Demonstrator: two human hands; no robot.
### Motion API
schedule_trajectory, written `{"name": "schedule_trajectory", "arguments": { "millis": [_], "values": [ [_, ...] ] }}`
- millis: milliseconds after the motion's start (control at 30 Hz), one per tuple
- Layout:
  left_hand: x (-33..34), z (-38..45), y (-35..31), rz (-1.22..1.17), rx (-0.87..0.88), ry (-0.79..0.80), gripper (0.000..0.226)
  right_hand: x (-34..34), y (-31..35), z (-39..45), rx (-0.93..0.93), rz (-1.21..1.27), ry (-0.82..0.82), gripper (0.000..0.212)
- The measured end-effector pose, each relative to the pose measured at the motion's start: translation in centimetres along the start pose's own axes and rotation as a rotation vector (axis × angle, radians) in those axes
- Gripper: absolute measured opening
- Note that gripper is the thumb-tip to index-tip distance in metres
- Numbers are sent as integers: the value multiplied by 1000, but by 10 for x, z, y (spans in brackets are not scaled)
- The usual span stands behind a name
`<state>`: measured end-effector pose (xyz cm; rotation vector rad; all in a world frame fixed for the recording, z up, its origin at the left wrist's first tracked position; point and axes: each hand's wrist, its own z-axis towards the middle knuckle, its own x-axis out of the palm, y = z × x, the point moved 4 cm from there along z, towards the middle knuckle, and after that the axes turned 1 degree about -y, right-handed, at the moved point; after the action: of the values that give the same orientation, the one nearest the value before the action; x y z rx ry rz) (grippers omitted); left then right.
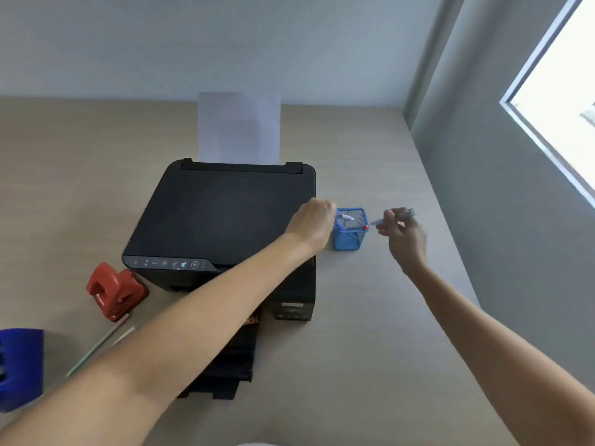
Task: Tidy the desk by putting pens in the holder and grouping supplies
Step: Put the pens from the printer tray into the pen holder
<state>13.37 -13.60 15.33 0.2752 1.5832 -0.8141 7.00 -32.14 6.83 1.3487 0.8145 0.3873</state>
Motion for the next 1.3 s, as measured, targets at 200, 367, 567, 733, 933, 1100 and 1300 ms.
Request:
{"name": "schedule_trajectory", "arguments": {
  "millis": [200,367,567,733,933,1100,1300],
  "values": [
    [39,74,-2,12,-37,81,45,28,-15,47,105,-95,-43,6],
    [76,103,2,44,-66,177,33,34,-34,66,151,-260,22,16],
    [81,108,9,26,-27,232,25,27,-40,70,150,-210,59,21],
    [27,43,30,-221,140,-8,27,9,-26,16,28,-177,7,15],
    [9,-131,117,-378,145,-165,10,19,-56,-101,-145,-466,376,18],
    [94,-228,189,-140,60,53,13,63,-62,-179,-379,-582,705,14],
    [120,-242,203,107,-3,248,32,149,-31,-224,-561,-577,880,20]
  ]
}}
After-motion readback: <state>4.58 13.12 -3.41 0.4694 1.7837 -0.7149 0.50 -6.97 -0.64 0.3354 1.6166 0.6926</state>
